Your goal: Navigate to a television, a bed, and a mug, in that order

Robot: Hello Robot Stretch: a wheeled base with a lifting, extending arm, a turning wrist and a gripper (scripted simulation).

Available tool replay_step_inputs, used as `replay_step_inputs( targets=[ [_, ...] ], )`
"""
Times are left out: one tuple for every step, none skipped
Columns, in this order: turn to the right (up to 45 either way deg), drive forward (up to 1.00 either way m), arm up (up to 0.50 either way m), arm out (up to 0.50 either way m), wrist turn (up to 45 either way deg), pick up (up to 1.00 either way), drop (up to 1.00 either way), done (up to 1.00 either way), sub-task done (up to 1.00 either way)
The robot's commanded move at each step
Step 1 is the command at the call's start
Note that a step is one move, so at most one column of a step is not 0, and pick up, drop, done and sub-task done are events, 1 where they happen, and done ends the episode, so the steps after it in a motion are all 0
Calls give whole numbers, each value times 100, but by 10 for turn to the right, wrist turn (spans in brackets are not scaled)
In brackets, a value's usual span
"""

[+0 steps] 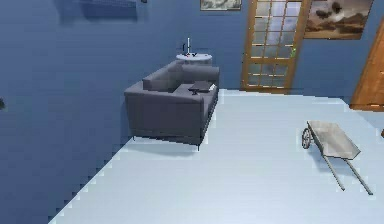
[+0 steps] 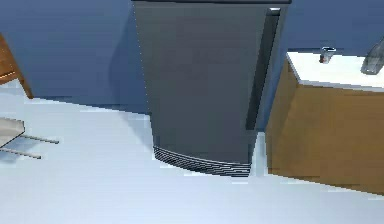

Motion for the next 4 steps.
replay_step_inputs(
  targets=[
    [0, 5, 0, 0, 0, 0, 0, 0, 0],
    [210, 0, 0, 0, 0, 0, 0, 0, 0],
    [0, 100, 0, 0, 0, 0, 0, 0, 0],
    [30, 0, 0, 0, 0, 0, 0, 0, 0]
  ],
)
